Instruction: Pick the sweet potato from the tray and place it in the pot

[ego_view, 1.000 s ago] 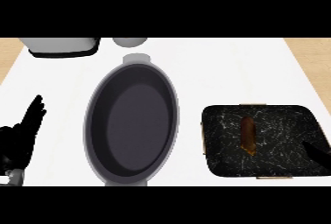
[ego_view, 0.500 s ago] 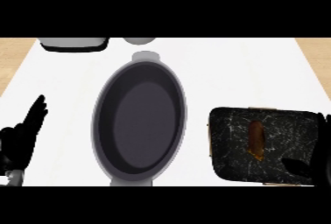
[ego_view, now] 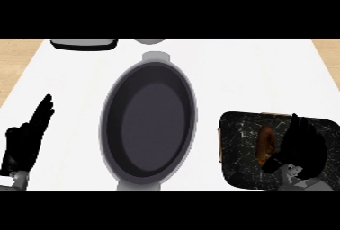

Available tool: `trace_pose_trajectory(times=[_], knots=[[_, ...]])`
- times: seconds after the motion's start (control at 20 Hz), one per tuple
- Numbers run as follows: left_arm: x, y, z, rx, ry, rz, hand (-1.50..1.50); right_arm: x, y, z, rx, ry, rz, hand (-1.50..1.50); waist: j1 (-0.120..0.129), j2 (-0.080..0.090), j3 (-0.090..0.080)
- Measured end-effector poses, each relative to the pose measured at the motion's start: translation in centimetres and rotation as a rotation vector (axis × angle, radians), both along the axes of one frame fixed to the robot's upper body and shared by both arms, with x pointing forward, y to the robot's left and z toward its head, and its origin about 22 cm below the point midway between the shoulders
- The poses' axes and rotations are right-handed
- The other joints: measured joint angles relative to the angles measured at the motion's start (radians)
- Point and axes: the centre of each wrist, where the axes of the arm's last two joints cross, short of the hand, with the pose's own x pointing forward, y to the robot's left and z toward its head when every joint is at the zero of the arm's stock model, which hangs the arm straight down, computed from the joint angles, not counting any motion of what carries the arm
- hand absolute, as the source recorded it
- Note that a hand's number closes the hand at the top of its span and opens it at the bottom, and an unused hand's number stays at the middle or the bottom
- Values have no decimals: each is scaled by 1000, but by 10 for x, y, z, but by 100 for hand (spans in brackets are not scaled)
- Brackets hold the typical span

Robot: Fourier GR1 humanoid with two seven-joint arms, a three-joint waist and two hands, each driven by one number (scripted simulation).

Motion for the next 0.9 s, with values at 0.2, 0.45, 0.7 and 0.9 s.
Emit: trace_pose_trajectory(times=[0.2, 0.45, 0.7, 0.9], knots=[[-1, 0, -1, -3, -1, 2, 0, 20, 17, 11, 61, 48, 0, -150, -5, -2, 2], [0, -3, 0, -1, -1, 4, 0, 43, 35, 12, 89, 118, 0, -150, -10, -2, 3], [-5, 0, -5, -4, 3, 9, 0, 63, 36, 6, 66, 190, -34, -150, -13, -2, 4], [-7, 7, -5, -4, 5, 15, 0, 71, 37, 1, 51, 242, -48, -150, -18, -3, 4]])
